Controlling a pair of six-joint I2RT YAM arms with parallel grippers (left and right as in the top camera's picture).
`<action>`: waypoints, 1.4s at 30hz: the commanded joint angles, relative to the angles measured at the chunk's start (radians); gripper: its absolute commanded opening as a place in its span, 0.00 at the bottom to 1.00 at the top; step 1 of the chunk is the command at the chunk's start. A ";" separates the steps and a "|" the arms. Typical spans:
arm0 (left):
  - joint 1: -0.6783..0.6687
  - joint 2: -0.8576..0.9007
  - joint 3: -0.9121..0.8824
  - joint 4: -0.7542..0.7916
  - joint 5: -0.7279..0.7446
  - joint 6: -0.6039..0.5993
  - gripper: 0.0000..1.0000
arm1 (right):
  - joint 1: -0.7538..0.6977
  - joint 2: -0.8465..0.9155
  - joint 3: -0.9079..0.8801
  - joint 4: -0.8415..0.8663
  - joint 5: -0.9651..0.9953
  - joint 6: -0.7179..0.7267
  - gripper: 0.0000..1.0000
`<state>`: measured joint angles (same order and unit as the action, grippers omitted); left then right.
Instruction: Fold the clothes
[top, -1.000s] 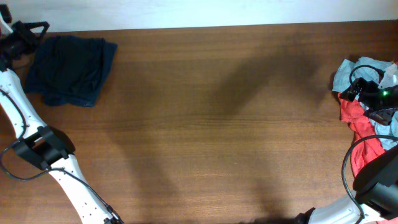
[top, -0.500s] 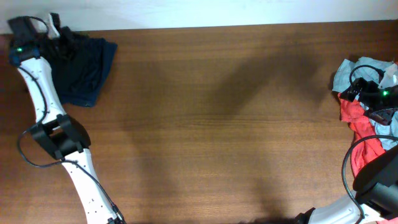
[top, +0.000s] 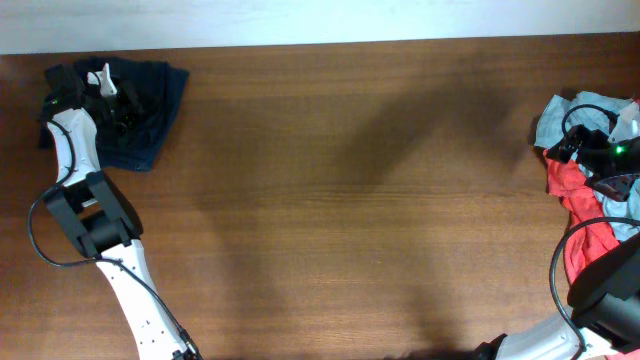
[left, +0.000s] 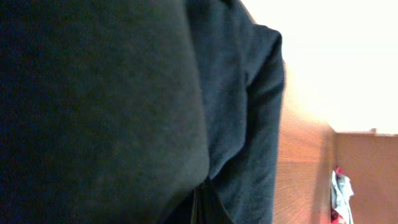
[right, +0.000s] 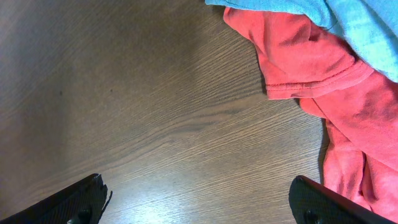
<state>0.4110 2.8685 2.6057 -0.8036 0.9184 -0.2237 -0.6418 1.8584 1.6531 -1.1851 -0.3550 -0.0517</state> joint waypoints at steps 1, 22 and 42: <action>0.002 -0.028 0.040 0.026 0.087 -0.027 0.01 | -0.001 -0.004 0.006 0.000 0.013 0.008 0.99; -0.009 -0.431 0.533 0.033 0.062 -0.273 0.99 | -0.001 -0.004 0.006 0.000 0.013 0.008 0.99; -0.009 -0.430 0.524 0.032 0.062 -0.273 0.99 | -0.001 -0.004 0.006 0.000 0.013 0.008 0.99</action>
<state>0.3985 2.4447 3.1268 -0.7734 0.9764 -0.4915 -0.6418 1.8584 1.6531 -1.1851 -0.3550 -0.0521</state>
